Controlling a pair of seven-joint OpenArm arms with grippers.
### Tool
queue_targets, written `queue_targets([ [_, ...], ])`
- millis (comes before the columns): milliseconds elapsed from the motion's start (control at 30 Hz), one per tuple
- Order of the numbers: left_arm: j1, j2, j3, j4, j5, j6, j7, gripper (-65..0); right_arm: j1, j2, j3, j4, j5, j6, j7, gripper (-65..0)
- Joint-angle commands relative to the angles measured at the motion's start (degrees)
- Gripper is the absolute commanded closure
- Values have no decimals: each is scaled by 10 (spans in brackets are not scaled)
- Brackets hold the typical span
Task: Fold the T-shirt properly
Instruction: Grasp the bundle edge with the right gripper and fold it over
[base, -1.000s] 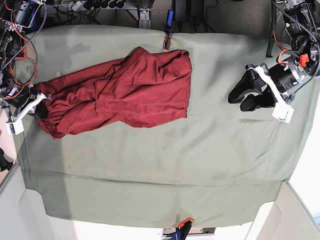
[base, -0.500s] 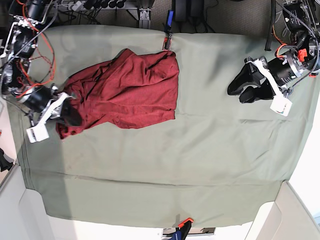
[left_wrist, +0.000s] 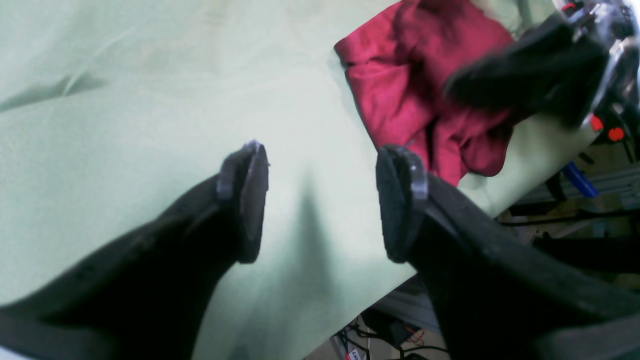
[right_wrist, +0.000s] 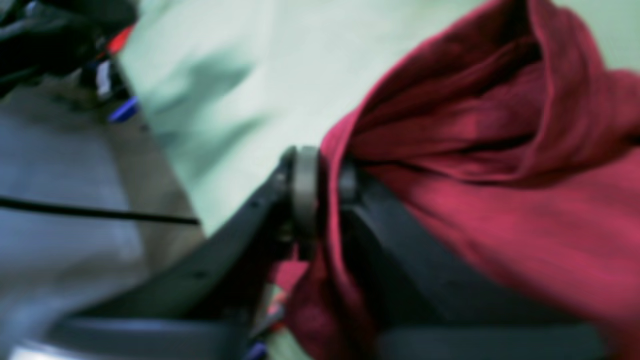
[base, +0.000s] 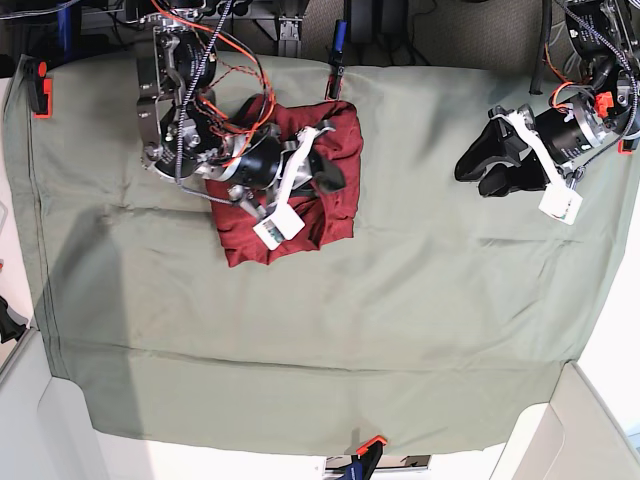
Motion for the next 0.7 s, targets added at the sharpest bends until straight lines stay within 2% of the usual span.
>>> queue_targets([
  [0, -3, -9, -4, 7, -14, -5, -11, -371, 8, -5, -16, -1, 14, -1, 23, -197],
  [67, -3, -9, -3, 7, -15, -5, -11, -371, 8, -5, -45, -12, 14, 0, 40, -301],
  [100, -3, -9, -4, 7, -15, -5, -11, -371, 8, -5, -57, -13, 15, 0, 42, -326],
  [233, -3, -10, -3, 7, -32, -5, -9, -371, 19, -5, -101, 2, 7, 13, 37, -329],
  [500, -2, -24, -3, 7, -62, -5, 1, -371, 80, -5, -186, 46, -7, 13, -3, -329],
  [667, 0, -27, -3, 7, -68, -5, 12, -371, 116, -2, -211, 46, -89, 12, -58, -329],
])
